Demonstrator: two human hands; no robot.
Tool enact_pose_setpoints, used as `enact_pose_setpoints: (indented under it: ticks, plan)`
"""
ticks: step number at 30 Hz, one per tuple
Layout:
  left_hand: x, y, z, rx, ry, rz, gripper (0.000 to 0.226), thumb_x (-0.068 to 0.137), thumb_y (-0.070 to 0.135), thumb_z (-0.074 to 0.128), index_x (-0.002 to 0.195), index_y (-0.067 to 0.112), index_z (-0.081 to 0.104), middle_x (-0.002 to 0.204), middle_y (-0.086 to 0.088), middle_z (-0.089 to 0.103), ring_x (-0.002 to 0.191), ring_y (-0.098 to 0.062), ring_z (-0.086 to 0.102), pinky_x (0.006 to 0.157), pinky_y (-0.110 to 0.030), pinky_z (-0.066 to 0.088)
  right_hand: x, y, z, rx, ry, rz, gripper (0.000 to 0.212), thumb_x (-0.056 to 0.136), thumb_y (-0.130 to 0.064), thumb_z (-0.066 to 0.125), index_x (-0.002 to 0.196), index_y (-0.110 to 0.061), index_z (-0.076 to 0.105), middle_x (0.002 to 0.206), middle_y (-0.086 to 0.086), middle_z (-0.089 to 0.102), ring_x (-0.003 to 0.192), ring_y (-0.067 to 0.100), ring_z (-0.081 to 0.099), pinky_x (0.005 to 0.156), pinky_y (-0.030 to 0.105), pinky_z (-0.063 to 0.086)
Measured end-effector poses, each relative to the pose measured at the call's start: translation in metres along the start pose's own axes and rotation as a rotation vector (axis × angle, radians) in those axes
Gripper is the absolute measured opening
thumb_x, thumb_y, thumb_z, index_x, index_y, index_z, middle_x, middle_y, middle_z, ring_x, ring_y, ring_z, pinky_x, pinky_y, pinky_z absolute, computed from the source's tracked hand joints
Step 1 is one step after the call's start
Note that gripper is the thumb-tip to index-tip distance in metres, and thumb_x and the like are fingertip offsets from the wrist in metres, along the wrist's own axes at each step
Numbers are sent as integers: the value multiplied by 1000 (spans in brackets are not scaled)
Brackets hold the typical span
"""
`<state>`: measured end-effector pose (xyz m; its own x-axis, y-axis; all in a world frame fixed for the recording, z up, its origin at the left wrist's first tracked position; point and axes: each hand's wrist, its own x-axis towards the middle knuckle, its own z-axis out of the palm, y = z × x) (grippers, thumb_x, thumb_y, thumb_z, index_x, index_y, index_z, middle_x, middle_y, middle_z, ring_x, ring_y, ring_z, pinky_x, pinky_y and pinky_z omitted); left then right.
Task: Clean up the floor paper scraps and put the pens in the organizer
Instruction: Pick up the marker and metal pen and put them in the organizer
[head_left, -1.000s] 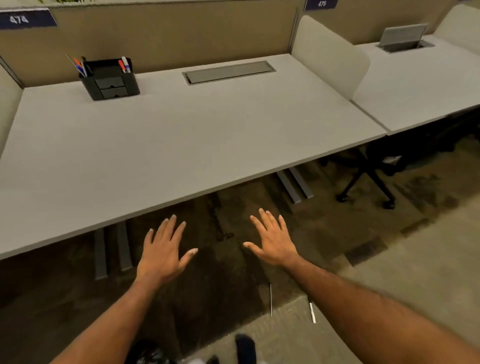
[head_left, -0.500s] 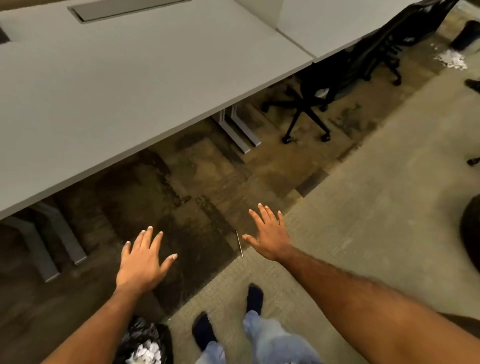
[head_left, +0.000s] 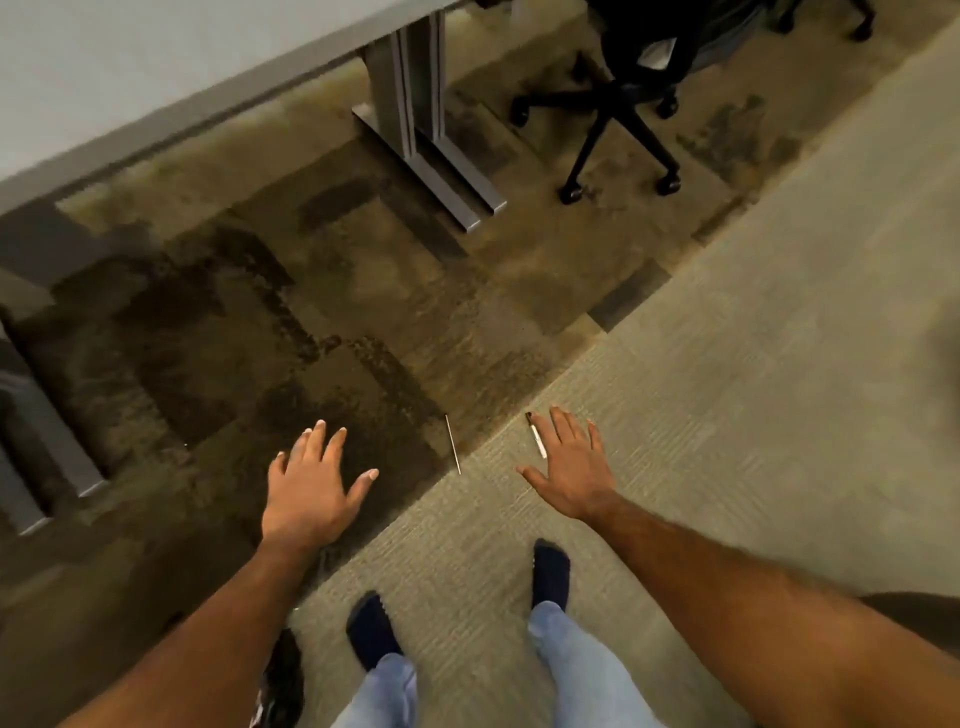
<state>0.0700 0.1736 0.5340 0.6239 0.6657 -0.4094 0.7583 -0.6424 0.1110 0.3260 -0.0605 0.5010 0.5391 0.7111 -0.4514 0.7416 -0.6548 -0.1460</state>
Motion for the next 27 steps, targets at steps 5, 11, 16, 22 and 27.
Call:
enact_pose_setpoints:
  ticks: [5,11,16,22,27]
  plan:
    - [66,63,79,-22,-12,76,77,92,67,37,153,21,30,163,-8,23,150,-24,20,119,-50,20,56,57,79,0,-41,26,82,92,-66,31,157,-22,6,166,7,4,153,26,2,121,51,-1]
    - [141,86,197,36,-36,185,78,91,68,35,154,21,27,164,-8,20,151,-25,18,119,-51,19,129,103,187,-17,-80,42,81,94,-65,30,157,-21,3,166,10,-2,153,29,-1,122,52,-1]
    - [188,86,303,70,-77,237,81,90,72,32,154,22,27,164,-8,19,150,-25,20,118,-52,20,185,121,271,27,-87,67,81,96,-58,39,157,-19,4,166,12,-2,153,29,-3,123,51,0]
    - [237,80,398,79,-110,215,82,89,73,35,152,22,28,161,-8,27,148,-26,25,115,-52,25,241,136,368,36,-102,122,82,96,-60,37,157,-19,1,165,13,-5,153,30,-3,123,51,-2]
    - [265,70,440,87,-129,213,79,87,72,39,148,21,34,156,-9,35,141,-29,36,110,-53,33,267,145,418,41,-116,171,83,94,-63,36,156,-20,-1,164,14,-10,152,32,-7,122,54,1]
